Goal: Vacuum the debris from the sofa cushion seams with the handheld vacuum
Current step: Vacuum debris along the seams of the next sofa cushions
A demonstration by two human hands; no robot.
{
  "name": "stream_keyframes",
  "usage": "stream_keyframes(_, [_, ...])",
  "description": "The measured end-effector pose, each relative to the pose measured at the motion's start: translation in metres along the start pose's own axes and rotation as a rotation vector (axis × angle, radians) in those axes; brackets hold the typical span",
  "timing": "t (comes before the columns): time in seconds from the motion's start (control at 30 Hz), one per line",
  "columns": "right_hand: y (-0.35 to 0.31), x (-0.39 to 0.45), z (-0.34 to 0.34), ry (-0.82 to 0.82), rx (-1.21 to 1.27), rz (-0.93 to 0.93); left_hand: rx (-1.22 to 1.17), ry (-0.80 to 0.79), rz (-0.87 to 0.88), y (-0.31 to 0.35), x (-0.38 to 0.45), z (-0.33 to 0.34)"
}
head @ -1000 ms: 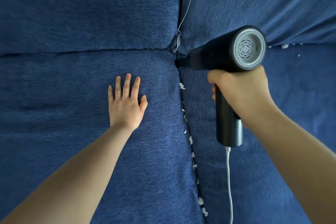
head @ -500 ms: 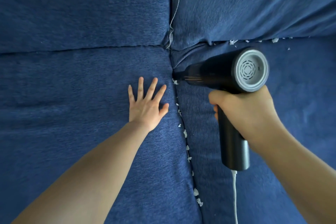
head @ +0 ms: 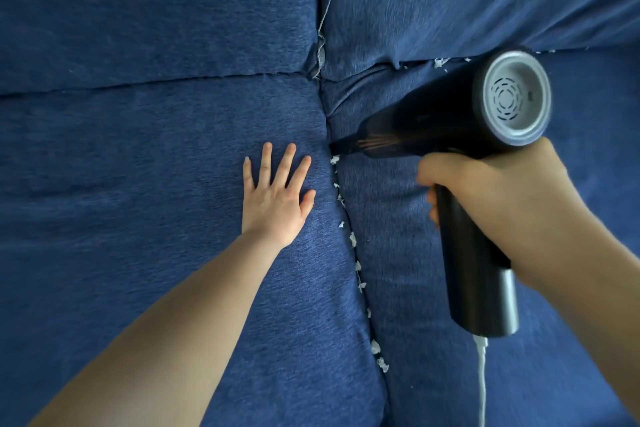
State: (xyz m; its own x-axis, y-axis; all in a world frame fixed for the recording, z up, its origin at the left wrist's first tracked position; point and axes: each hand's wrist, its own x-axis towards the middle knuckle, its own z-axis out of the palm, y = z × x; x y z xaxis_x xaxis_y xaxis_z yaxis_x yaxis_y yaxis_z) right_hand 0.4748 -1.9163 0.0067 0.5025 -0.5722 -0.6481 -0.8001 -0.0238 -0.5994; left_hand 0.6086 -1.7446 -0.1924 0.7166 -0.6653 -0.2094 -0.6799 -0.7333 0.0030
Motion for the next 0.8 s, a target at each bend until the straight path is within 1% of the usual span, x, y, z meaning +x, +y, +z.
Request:
stream_keyframes(0.03, [-0.001, -0.012, -0.004, -0.040, 0.011, -0.024, -0.001, 0.004, 0.000, 0.000, 0.000, 0.000])
stream_keyframes(0.07, [-0.005, -0.014, -0.003, -0.019, -0.002, -0.018, -0.002, 0.008, 0.002, 0.000, 0.000, 0.000])
stream_keyframes(0.13, [-0.026, -0.025, 0.003, 0.126, -0.026, -0.064, -0.004, 0.017, 0.008, -0.001, 0.000, 0.001])
stream_keyframes(0.2, [-0.034, -0.034, 0.007, 0.187, -0.047, -0.127, -0.004, 0.028, 0.012, -0.002, -0.001, 0.001])
stream_keyframes(0.27, [-0.037, -0.036, 0.008, 0.169, -0.070, -0.133, -0.004, 0.029, 0.017, -0.002, -0.001, 0.001])
stream_keyframes(0.33, [-0.039, -0.037, 0.007, 0.190, -0.101, -0.109, -0.005, 0.027, 0.019, -0.001, -0.002, 0.002])
stream_keyframes(0.57, [-0.040, -0.036, 0.017, 0.187, -0.102, -0.053, -0.017, 0.030, 0.024, -0.003, -0.004, 0.000])
stream_keyframes(0.7, [-0.044, -0.044, 0.012, 0.199, -0.115, -0.073, -0.030, 0.024, 0.018, -0.003, -0.008, 0.000])
stream_keyframes(0.8, [-0.041, -0.047, 0.015, 0.187, -0.130, -0.054, -0.035, 0.018, 0.020, -0.003, -0.009, 0.001])
